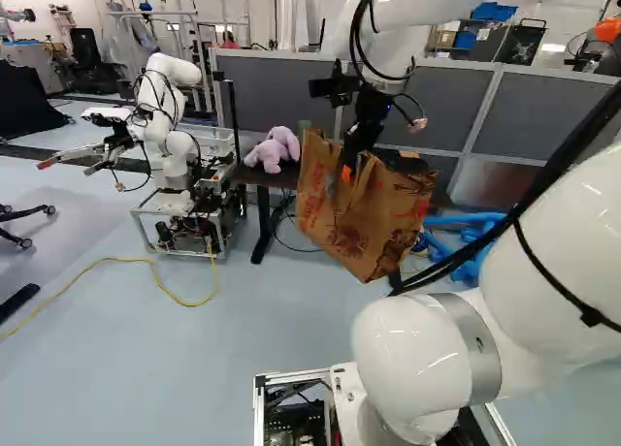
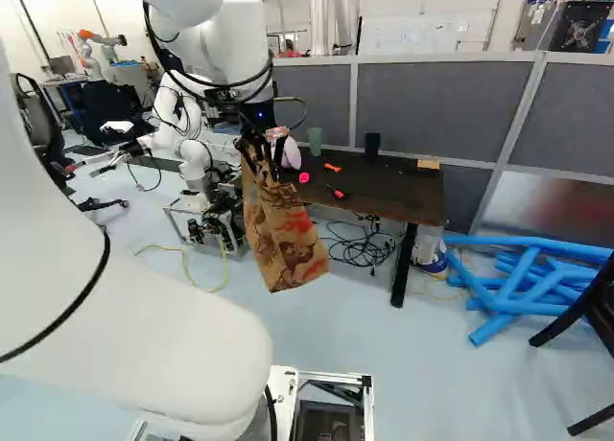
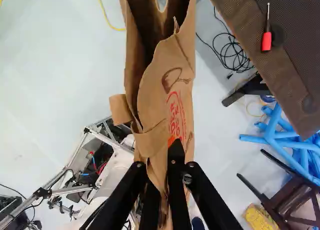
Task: Pick up the bag on the ground and place it on the table
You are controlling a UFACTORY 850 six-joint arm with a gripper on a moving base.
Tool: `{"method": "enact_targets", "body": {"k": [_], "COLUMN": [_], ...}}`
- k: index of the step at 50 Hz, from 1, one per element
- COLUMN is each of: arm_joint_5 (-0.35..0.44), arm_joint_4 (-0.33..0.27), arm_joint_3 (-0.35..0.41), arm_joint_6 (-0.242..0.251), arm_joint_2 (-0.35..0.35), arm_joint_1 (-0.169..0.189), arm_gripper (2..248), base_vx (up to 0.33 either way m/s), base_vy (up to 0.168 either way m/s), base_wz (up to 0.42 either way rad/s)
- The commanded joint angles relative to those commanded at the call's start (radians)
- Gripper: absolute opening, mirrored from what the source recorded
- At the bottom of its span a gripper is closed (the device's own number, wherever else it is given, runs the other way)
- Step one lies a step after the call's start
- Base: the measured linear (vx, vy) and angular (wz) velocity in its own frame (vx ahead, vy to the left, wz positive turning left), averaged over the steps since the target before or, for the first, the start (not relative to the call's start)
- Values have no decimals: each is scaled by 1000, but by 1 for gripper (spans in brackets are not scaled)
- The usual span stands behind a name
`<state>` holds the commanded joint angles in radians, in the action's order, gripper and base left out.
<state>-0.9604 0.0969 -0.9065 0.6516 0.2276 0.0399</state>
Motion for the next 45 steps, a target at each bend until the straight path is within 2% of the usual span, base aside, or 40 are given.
{"method": "enact_targets", "body": {"k": [11,45], "arm_joint_5": [-1,-1], "arm_joint_4": [0,0], "arm_joint_3": [-6,-7], "arm_joint_6": [0,0], "arm_joint_2": [19,21], "arm_joint_1": [0,0], "arm_gripper": [21,21], "base_vx": [0,0], "base_vy": [0,0], "base_wz": [0,0]}}
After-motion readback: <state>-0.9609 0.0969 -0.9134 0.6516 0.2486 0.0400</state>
